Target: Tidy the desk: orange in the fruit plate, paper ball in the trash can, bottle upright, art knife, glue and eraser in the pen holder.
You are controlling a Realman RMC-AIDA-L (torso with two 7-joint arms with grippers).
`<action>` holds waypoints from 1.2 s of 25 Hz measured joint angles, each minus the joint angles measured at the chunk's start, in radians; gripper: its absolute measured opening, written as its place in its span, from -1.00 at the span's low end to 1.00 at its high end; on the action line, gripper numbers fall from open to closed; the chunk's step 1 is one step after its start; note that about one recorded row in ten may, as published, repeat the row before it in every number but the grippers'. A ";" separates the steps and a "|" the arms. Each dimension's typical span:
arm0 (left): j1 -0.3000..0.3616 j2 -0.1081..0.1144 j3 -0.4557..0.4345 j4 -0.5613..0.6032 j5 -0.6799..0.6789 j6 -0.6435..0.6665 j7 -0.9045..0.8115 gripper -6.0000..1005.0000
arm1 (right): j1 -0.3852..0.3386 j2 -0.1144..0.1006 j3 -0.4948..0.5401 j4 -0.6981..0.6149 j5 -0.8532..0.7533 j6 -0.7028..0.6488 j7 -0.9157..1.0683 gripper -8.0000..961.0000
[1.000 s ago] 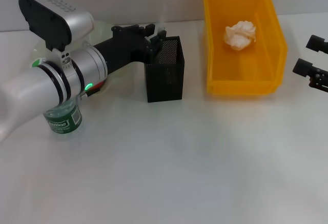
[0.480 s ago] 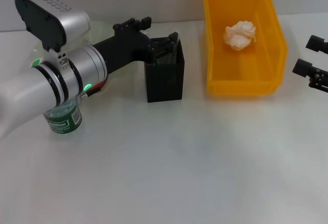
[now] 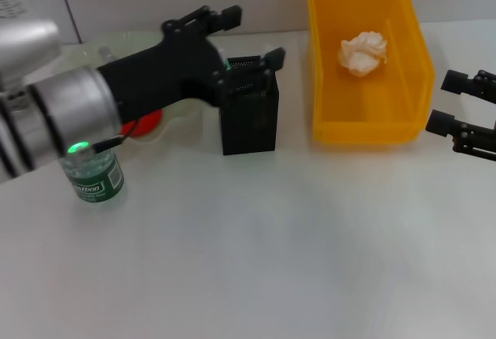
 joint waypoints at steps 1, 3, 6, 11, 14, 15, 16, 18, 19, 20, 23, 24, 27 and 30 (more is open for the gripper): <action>0.000 0.000 0.000 0.000 0.000 0.000 0.000 0.66 | 0.001 -0.001 0.000 0.000 0.000 -0.005 0.000 0.59; 0.027 0.000 -0.042 0.042 0.060 0.051 -0.044 0.66 | 0.002 -0.001 0.000 0.000 -0.001 -0.010 0.001 0.59; 0.074 0.000 -0.159 0.106 0.205 0.183 -0.144 0.66 | 0.004 -0.001 -0.007 -0.003 -0.002 -0.021 0.005 0.59; 0.098 -0.003 -0.265 0.113 0.284 0.308 -0.175 0.66 | 0.005 -0.002 -0.065 -0.021 -0.003 -0.027 0.034 0.59; 0.108 -0.003 -0.300 0.111 0.308 0.351 -0.178 0.66 | 0.011 -0.001 -0.096 -0.039 -0.022 -0.024 0.055 0.59; 0.124 -0.002 -0.364 0.115 0.366 0.415 -0.181 0.66 | 0.016 0.001 -0.102 -0.046 -0.034 -0.022 0.064 0.59; 0.130 -0.002 -0.394 0.116 0.382 0.439 -0.182 0.66 | 0.025 0.003 -0.104 -0.050 -0.053 -0.022 0.076 0.59; 0.132 -0.002 -0.402 0.116 0.386 0.448 -0.183 0.66 | 0.050 0.008 -0.106 -0.057 -0.096 -0.024 0.101 0.59; 0.135 -0.003 -0.436 0.113 0.394 0.480 -0.183 0.66 | 0.062 0.011 -0.106 -0.060 -0.114 -0.027 0.109 0.59; 0.143 -0.001 -0.472 0.106 0.405 0.545 -0.184 0.66 | 0.073 0.015 -0.106 -0.062 -0.130 -0.028 0.116 0.59; 0.156 0.000 -0.490 0.111 0.433 0.596 -0.184 0.66 | 0.106 0.022 -0.118 -0.062 -0.158 -0.020 0.136 0.59; 0.156 0.000 -0.490 0.111 0.433 0.596 -0.184 0.66 | 0.114 0.022 -0.126 -0.060 -0.159 -0.015 0.140 0.59; 0.167 -0.004 -0.508 0.107 0.452 0.647 -0.188 0.66 | 0.127 0.022 -0.150 -0.059 -0.159 -0.003 0.149 0.59; 0.170 -0.005 -0.510 0.105 0.454 0.663 -0.188 0.66 | 0.143 0.022 -0.194 -0.059 -0.160 0.017 0.159 0.59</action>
